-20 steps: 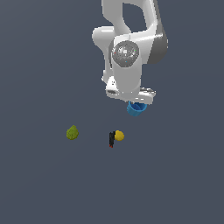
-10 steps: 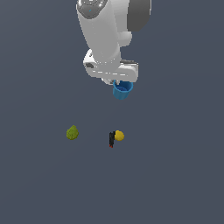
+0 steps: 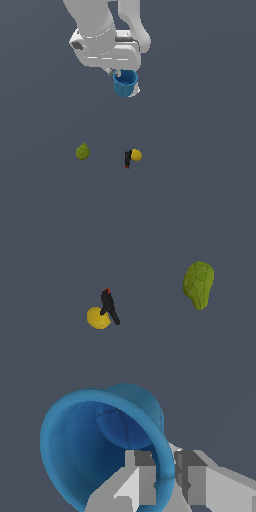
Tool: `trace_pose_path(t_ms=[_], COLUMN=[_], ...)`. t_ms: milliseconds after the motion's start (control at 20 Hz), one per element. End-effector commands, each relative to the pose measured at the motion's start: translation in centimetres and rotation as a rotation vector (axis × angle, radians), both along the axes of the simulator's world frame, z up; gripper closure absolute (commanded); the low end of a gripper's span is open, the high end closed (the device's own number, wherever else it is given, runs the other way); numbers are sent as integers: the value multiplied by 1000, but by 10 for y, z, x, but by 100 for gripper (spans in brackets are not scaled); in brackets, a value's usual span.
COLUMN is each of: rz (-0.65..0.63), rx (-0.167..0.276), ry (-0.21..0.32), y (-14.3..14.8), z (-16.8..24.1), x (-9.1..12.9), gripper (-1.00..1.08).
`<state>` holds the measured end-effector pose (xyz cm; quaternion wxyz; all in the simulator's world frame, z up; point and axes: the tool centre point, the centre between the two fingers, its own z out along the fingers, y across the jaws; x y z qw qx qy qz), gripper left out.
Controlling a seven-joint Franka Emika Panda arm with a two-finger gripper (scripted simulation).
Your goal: Pick up a designated object from a clutter of objects.
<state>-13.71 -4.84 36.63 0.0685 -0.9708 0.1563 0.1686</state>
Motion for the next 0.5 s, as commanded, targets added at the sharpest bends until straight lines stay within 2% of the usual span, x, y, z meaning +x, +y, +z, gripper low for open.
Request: trace_pose_path(t_ms=[0,450], rz=[1,3], rx=[0,-1], ry=[-1,-1], y=[-10,-24], z=[13,29], x=[-4,-7], gripper=[108,108])
